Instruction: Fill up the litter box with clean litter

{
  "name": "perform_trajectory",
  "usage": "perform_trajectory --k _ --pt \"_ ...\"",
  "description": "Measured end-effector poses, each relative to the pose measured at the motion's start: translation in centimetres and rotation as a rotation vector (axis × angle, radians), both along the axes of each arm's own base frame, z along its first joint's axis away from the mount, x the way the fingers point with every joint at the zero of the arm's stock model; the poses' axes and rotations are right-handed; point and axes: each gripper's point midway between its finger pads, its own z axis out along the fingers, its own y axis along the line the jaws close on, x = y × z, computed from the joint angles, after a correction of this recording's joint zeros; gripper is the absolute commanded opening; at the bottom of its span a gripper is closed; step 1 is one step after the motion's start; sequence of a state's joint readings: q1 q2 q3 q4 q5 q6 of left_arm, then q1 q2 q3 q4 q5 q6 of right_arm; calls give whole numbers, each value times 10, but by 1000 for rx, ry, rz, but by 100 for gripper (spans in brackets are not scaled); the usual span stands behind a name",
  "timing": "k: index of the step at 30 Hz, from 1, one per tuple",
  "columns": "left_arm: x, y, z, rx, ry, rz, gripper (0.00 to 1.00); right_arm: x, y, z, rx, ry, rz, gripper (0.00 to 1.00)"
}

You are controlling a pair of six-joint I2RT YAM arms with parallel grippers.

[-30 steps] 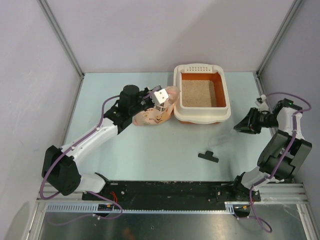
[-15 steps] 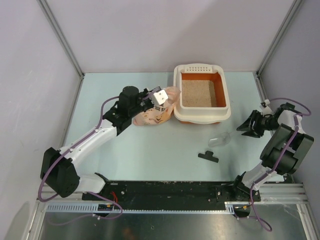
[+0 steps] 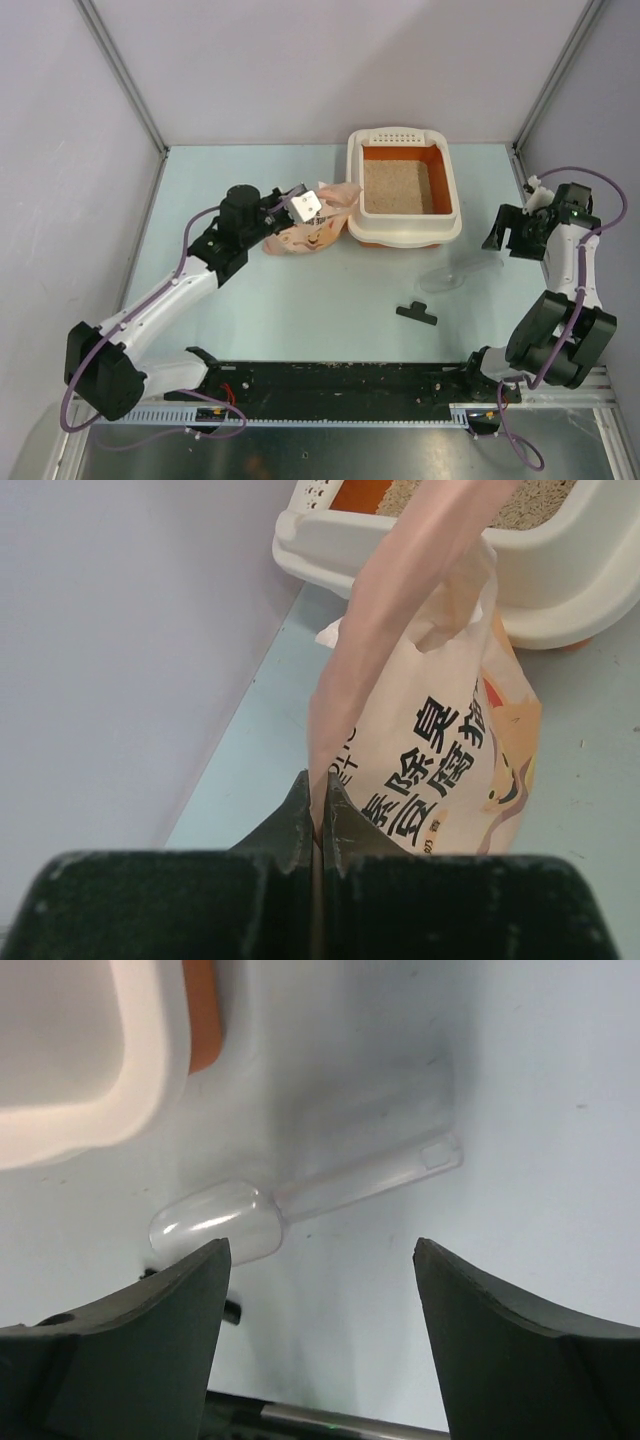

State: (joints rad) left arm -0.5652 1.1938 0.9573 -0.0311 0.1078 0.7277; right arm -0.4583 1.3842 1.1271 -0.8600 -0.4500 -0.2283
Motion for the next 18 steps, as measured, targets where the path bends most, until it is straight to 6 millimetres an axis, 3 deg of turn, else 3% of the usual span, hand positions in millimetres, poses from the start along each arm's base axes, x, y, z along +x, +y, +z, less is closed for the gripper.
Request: perform_trajectory --k 3,7,9,14,18 --pt "-2 8 1 -8 2 13 0 7 -9 6 -59 -16 -27 76" --pt "-8 15 2 -51 32 28 0 18 7 20 -59 -47 11 76" --pt "-11 19 2 -80 51 37 0 34 39 40 -67 -110 125 77" --pt "-35 28 1 -123 68 23 0 53 154 105 -17 -322 494 75" --pt "-54 36 -1 -108 74 11 0 61 207 138 56 -445 621 74"
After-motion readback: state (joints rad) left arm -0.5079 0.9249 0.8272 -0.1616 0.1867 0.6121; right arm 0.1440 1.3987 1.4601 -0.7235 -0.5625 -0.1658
